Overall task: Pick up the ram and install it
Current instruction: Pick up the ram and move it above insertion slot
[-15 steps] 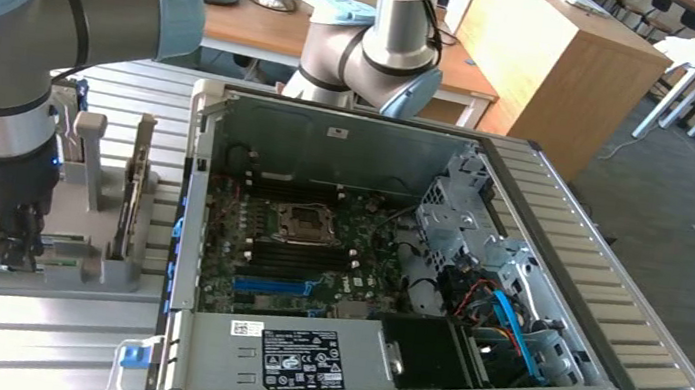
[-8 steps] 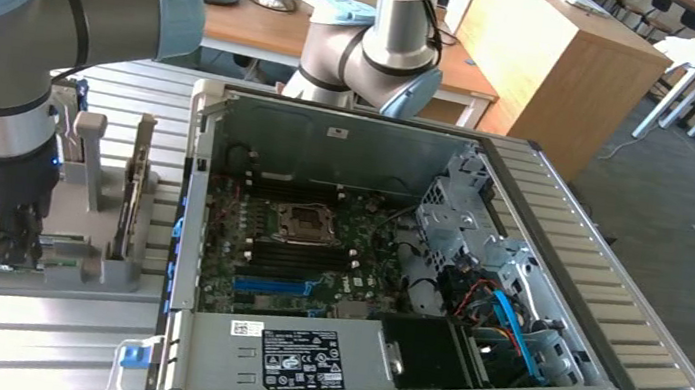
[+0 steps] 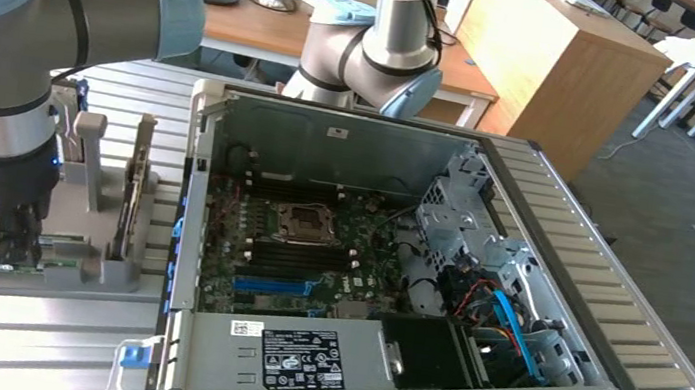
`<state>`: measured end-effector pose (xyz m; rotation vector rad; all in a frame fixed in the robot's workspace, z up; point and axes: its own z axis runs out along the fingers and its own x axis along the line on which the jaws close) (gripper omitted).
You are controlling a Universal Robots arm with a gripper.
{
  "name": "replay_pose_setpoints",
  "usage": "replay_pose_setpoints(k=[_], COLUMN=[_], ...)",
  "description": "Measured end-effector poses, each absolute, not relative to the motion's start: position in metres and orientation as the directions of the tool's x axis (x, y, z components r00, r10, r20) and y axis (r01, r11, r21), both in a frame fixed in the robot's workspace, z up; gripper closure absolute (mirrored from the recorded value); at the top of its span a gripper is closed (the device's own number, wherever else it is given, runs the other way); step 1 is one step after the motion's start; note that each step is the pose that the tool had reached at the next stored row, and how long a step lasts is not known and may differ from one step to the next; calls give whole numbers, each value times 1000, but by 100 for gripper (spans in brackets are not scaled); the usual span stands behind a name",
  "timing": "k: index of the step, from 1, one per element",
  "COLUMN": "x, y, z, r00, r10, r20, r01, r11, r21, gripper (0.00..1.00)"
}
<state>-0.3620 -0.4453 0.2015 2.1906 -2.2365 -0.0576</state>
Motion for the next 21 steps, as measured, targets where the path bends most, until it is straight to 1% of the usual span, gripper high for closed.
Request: replay_pose_setpoints(k=[21], x=[-362], y=[-445], z=[203], r00=[-20], r10=[-1000], r20=[-18], r01=[-999], r11=[20], r21=[33], gripper=[88])
